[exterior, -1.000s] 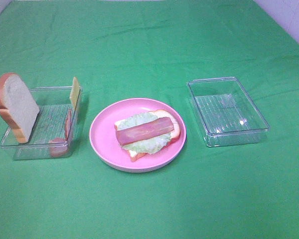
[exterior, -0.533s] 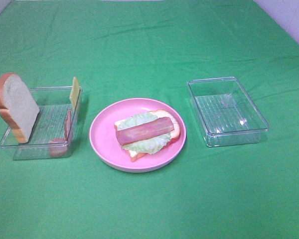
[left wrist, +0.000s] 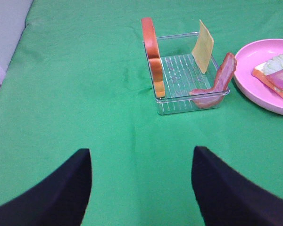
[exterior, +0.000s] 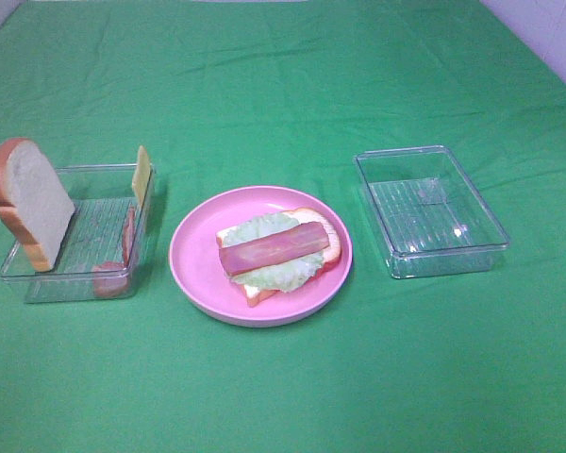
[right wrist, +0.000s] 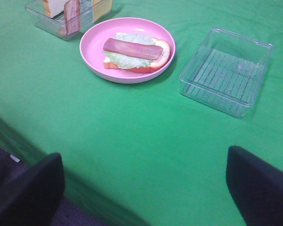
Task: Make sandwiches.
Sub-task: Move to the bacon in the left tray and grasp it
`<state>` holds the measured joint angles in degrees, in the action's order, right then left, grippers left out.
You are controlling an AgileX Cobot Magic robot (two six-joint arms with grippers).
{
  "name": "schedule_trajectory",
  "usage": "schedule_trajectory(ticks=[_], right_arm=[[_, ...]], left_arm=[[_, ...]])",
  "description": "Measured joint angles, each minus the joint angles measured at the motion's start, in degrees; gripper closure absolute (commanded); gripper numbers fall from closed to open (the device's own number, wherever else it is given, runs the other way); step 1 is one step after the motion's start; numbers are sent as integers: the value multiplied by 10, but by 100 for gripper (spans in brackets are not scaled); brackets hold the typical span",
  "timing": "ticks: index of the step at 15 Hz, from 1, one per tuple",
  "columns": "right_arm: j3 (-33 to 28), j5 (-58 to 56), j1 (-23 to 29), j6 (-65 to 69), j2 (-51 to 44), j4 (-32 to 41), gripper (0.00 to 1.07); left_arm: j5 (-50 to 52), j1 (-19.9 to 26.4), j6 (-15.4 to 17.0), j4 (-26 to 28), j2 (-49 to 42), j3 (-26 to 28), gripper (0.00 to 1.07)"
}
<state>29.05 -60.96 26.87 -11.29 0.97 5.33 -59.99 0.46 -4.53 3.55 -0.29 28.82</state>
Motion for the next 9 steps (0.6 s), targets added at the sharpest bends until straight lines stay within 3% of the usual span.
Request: schedule_trajectory(ticks=[2,5,9], right_arm=[[0,-1,-44,0,0,0,19],[0,-1,-163,0,0,0,20],[0,-1,-206,0,0,0,20]], left_arm=[[0,0,0,0,0,0,46],[0,0,0,0,0,0,46],[0,0,5,1,0,1,46]])
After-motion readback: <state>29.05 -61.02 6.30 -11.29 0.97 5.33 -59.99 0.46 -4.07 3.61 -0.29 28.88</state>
